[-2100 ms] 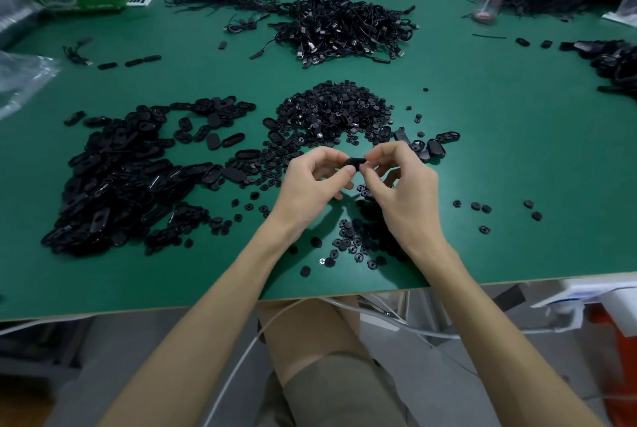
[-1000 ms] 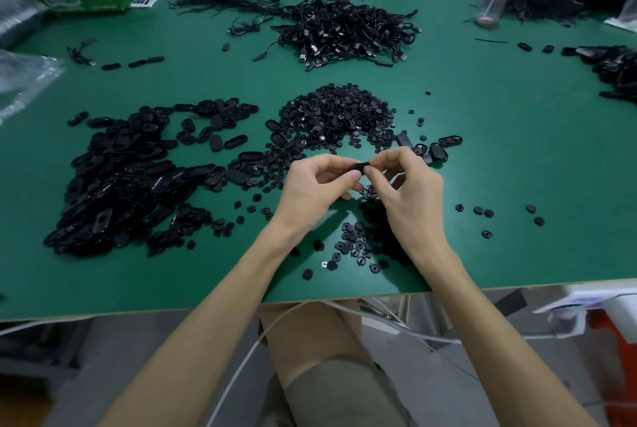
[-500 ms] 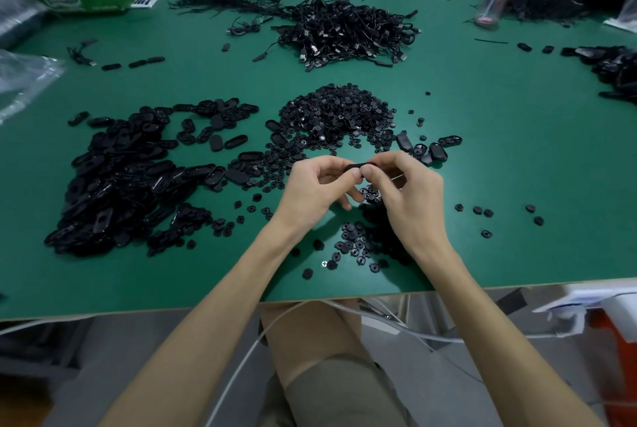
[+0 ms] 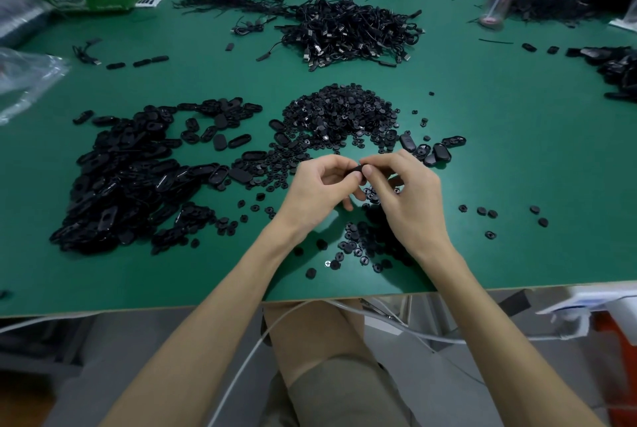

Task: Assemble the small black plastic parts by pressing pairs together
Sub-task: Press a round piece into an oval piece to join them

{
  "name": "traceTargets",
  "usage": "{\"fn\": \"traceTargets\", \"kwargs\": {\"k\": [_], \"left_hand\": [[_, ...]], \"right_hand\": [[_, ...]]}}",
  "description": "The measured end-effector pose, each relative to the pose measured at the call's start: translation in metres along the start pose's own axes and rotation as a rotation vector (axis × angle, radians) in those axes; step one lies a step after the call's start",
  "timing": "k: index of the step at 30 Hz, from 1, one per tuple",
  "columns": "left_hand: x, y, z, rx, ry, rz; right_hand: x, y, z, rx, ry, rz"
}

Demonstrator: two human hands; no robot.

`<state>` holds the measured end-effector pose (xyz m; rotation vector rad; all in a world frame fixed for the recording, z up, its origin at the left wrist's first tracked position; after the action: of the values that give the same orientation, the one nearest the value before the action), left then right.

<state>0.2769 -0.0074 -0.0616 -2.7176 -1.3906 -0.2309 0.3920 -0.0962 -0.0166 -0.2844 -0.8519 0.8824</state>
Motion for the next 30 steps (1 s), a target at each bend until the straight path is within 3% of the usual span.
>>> {"fn": "traceTargets", "kwargs": {"k": [30], "left_hand": [[-0.002, -0.003, -0.012, -0.044, 0.059, -0.037]], "right_hand": [[-0.002, -0.006, 0.01, 0.036, -0.062, -0.054]]}}
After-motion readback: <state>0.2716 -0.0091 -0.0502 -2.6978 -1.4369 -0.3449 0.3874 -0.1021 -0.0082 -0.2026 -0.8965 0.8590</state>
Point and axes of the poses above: each hand's wrist, its own x-axis towards the middle knuckle, its own y-axis out of the palm, z = x × y, the point moved 10 cm from there along x, towards the middle knuckle, and after that the axes turned 4 degrees about -x, right-handed, at the moved point
